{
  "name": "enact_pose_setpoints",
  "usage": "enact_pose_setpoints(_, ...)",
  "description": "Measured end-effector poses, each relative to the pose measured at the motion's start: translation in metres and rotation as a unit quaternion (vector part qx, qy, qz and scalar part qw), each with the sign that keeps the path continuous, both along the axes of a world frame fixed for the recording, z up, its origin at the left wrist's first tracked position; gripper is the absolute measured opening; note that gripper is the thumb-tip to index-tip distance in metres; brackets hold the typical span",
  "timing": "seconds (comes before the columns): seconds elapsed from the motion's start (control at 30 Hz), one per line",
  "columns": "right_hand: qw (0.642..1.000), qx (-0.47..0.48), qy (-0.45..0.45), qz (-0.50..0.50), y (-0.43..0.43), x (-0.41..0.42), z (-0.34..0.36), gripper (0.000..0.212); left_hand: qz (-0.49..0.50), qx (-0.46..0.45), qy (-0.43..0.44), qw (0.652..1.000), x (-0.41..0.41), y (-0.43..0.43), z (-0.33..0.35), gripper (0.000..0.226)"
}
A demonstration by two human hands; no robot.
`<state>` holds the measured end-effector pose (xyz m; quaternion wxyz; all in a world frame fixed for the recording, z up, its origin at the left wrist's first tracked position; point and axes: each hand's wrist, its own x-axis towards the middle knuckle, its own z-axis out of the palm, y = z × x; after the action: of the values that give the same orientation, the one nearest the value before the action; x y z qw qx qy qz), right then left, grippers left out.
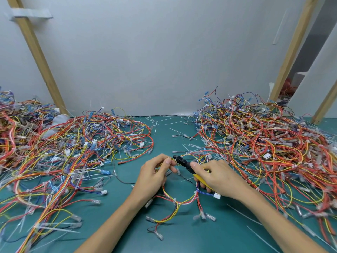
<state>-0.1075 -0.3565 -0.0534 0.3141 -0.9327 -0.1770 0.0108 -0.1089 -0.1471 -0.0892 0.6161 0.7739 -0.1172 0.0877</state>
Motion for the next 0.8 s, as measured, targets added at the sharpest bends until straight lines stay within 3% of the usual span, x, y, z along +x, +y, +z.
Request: enact_pose_setpoints(0.8, 1.000, -0.011, 0.015, -0.009, 0.0019, -0.0012, 0.0030, 0.065, 0.001, -0.001, 0.007, 1.000, -0.0018, -0.0005, 0.0017, 0.024)
